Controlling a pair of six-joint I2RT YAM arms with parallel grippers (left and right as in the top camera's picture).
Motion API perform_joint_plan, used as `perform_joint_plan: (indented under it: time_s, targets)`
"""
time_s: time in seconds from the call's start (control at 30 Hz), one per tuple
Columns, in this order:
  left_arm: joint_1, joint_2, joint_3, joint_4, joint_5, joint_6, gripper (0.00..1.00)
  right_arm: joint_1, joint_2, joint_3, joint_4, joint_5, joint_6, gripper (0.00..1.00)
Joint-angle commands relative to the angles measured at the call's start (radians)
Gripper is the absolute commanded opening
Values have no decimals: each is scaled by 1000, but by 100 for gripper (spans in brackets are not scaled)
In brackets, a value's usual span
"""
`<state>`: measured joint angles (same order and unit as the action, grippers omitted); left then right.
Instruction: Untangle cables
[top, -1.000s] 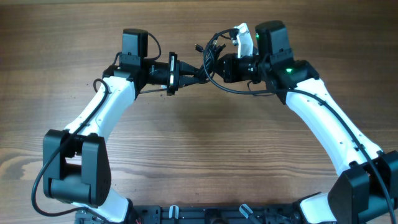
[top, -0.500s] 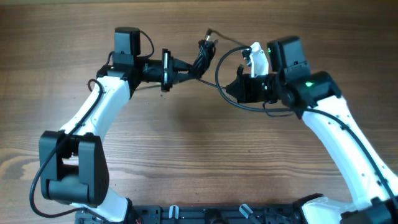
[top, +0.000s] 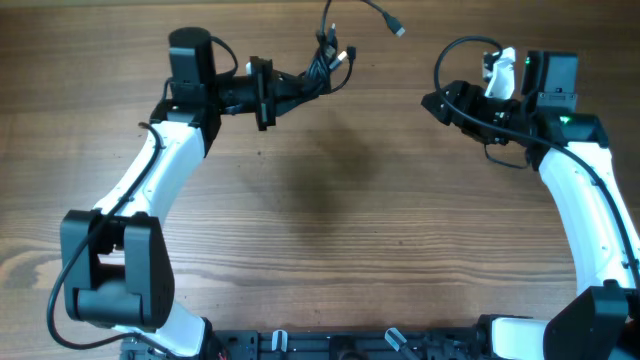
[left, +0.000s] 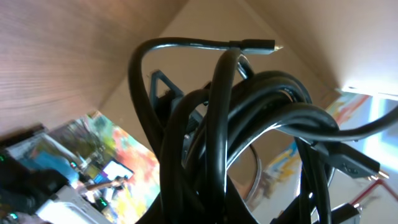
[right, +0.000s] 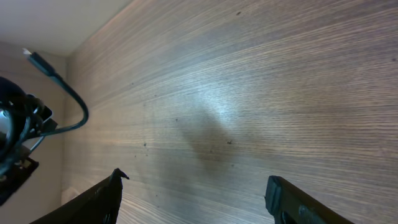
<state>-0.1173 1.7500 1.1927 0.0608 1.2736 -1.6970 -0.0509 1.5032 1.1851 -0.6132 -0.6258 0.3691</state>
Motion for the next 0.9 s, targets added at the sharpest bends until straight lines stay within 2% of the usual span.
perform_joint_plan:
  time_s: [0.0, 0.1, 0.17, 0.33, 0.4, 0.43, 0.47, 0.53, 0.57, 0.67, 0.73, 0.87]
  targets:
    - [-60, -14, 12, -266, -221, 347, 4, 2, -11, 20, -1, -26, -29, 76]
    - [-126, -14, 12, -492, -513, 431, 4, 6, -11, 20, -18, -26, -56, 76]
    - [-214, -11, 12, -560, -709, 516, 4, 6, -11, 20, -47, -3, -64, 76]
    - [-320, 97, 4, -660, -772, 534, 4, 6, -11, 19, -86, 4, -102, 76]
    - [-326, 126, 4, -692, -830, 624, 4, 6, -11, 19, -88, 4, -107, 76]
    - [-326, 132, 4, -706, -873, 708, 6, 6, -11, 19, -88, 4, -107, 76]
    - [-325, 131, 4, -708, -895, 795, 29, 6, -11, 19, -87, 4, -107, 76]
    - [-319, 131, 4, -710, -900, 880, 64, 6, -11, 19, -87, 4, -108, 76]
    - [-309, 131, 4, -713, -903, 970, 100, 6, -11, 19, -87, 4, -107, 76]
    - [-251, 116, 18, -720, -909, 1102, 100, 6, -11, 19, -87, 4, -109, 77]
    - [-206, 61, 60, -778, -945, 1226, 99, 6, -11, 19, -87, 5, -109, 77]
    - [-245, -65, 97, -875, -1004, 1513, 88, 6, -11, 19, -87, 24, -108, 78]
